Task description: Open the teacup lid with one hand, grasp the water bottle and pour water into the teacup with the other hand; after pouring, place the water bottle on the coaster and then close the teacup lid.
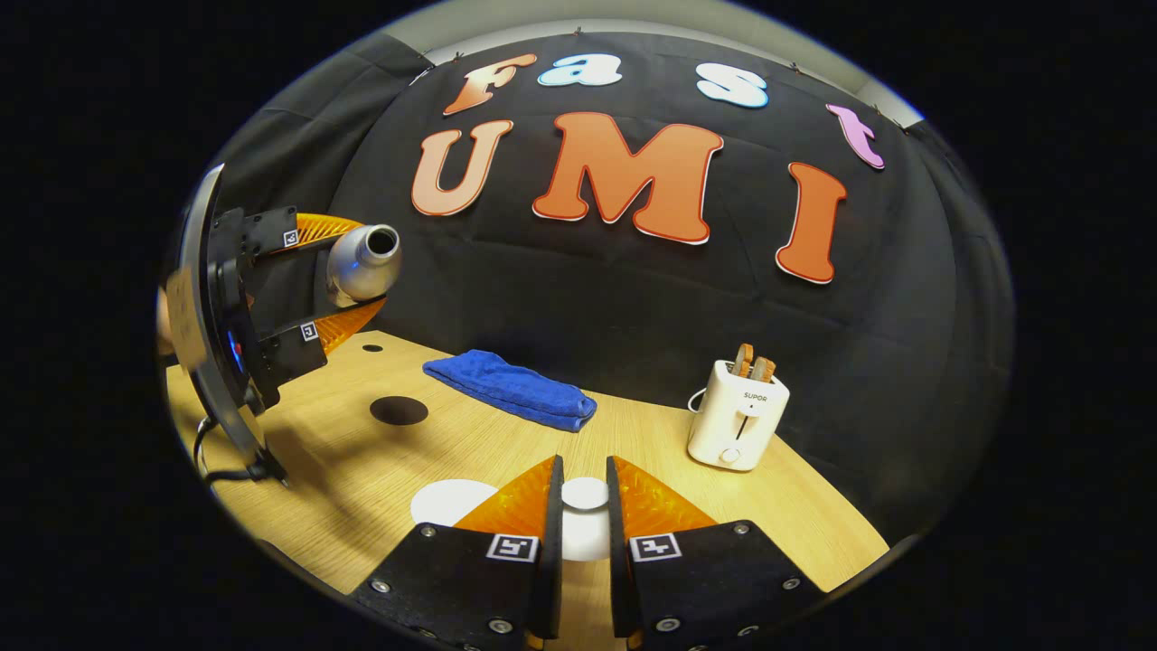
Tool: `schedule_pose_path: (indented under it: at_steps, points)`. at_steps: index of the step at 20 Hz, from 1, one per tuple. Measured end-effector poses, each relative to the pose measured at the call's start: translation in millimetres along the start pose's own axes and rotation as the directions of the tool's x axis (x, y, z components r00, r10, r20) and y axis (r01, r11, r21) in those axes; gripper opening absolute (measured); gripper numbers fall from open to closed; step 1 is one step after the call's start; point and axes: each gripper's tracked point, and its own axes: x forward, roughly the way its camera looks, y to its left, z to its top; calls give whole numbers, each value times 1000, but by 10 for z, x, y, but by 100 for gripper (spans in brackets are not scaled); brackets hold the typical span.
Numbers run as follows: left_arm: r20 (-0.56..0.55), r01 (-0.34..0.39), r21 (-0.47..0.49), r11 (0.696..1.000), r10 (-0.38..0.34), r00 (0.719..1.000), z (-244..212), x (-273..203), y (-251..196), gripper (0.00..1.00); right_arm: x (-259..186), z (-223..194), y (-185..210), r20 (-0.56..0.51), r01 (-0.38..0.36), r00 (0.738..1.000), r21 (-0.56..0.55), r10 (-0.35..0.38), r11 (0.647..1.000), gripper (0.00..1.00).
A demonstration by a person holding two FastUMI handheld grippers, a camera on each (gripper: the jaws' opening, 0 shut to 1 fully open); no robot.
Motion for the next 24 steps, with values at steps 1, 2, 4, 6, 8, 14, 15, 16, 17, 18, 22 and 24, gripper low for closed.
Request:
schedule_pose_path:
  at_steps: [1,2,4,6,8,14,15,16,17,18,22,24]
  points:
    - [-11,-34,-52,998,34,999,-67,7,35,81,24,20,47,-3,-7,1000,-5,7,1000,23]
    - [-21,-60,-101,993,58,998,-119,6,75,81,48,27,91,-5,-13,1000,-12,13,1000,23]
    - [-52,-110,-220,969,101,994,-214,78,160,80,88,55,184,-4,-28,1000,-20,28,999,23]
    - [-98,-143,-363,921,115,989,-343,157,198,80,124,90,264,0,-40,999,-21,40,999,23]
    - [-136,-164,-461,872,114,984,-424,262,181,80,140,103,315,-1,-49,999,-22,49,999,23]
    - [-216,-156,-676,720,9,976,-672,270,-97,80,185,76,480,-17,-83,996,-9,82,997,23]
    - [-225,-150,-705,693,-17,974,-695,283,-166,84,189,75,511,-21,-86,996,-10,86,996,23]
    - [-240,-157,-731,664,-35,970,-748,290,-234,80,195,63,533,-24,-92,995,-11,92,996,23]
    - [-247,-152,-760,633,-65,967,-783,350,-305,80,200,50,558,-27,-97,995,-11,97,995,23]
    - [-264,-158,-779,607,-89,960,-847,356,-357,76,211,41,573,-31,-102,994,-10,101,995,23]
    - [-307,-154,-830,536,-208,929,-1117,503,-749,81,230,-2,655,-43,-115,992,-9,115,993,23]
    - [-325,-152,-843,516,-264,908,-1242,488,-927,81,245,-41,681,-53,-122,991,-9,121,993,23]
